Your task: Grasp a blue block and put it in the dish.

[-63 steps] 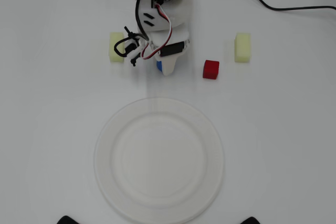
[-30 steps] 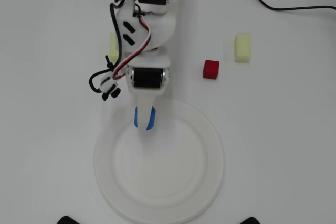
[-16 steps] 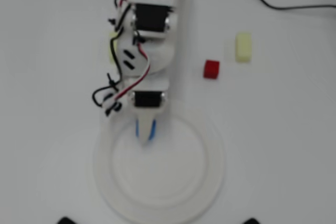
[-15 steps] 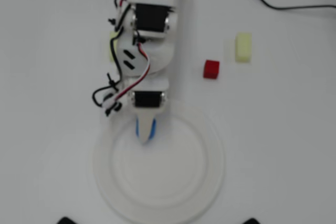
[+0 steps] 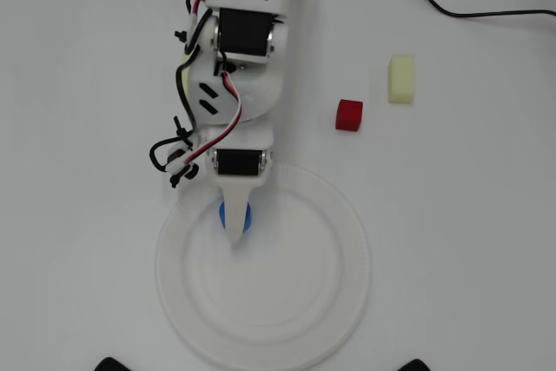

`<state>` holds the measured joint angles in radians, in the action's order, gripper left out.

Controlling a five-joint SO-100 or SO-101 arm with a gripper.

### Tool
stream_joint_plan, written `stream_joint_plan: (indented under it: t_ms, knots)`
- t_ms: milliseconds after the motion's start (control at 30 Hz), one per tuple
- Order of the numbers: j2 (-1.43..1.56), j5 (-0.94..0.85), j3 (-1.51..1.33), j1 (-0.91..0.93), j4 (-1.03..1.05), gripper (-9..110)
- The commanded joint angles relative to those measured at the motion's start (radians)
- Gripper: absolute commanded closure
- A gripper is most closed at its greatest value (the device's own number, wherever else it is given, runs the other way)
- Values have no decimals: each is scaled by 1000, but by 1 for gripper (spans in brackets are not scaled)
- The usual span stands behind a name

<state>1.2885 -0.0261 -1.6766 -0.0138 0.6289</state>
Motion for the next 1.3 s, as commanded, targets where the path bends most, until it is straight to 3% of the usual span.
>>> stream_joint_plan:
  t_ms: [0,433,1267]
  knots:
    - [87,17,55,-3,20,69]
    - [500,23,204,-43,541,52]
    - [1608,-86,-917,-18,560,53]
